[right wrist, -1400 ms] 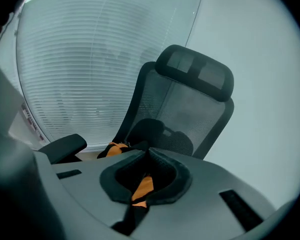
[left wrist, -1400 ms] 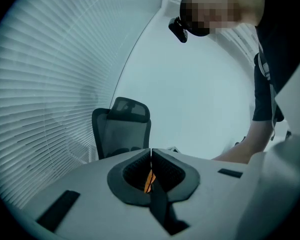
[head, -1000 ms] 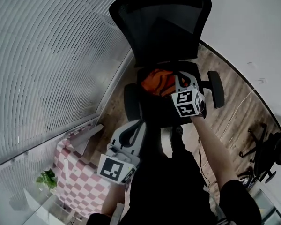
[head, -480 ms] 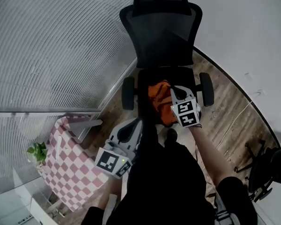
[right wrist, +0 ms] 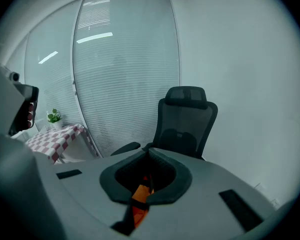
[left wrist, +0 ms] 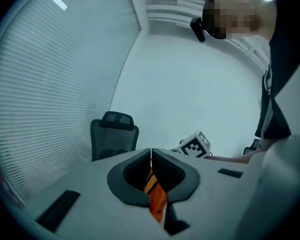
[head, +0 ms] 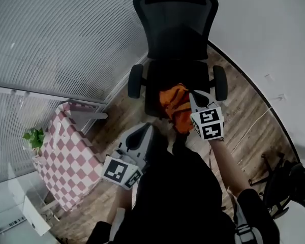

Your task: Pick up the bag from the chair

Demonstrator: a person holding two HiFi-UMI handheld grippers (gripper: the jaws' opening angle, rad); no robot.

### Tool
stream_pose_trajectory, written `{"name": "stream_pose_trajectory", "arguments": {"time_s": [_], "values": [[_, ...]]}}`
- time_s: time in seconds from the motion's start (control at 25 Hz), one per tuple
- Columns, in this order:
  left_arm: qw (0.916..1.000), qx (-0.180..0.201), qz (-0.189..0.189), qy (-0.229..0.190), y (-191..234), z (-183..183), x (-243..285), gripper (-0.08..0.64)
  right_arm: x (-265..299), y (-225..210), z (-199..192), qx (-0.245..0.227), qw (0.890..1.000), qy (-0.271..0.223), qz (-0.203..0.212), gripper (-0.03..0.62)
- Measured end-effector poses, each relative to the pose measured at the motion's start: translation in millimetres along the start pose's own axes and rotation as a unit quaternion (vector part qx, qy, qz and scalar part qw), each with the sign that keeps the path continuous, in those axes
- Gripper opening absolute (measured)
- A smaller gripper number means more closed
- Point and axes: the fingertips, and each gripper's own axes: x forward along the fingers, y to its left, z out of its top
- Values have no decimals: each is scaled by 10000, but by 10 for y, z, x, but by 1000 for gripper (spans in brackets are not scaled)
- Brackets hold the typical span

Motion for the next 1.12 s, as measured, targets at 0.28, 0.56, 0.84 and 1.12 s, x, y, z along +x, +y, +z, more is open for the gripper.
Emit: {"name": "stream_pose_trajectory", "arguments": {"time_s": [0.28,0.56,0.84,1.12], "values": [[9998,92,-48,188,-104,-164,-230,34,-423,135,-152,251,9997,10,-80,23],[9995,64,-310,95,-240,-231,-565,34,-807,342,-409,468,9979,76,-446,23],[9991,98,-416,-58,-301,-402,-1259,34,-1308,749,-462,403,9967,-73,-706,23],[9982,184,-492,-292,-345,-576,-1874,34,-1876,1267,-293,74,9959,-365,-830,23]]}}
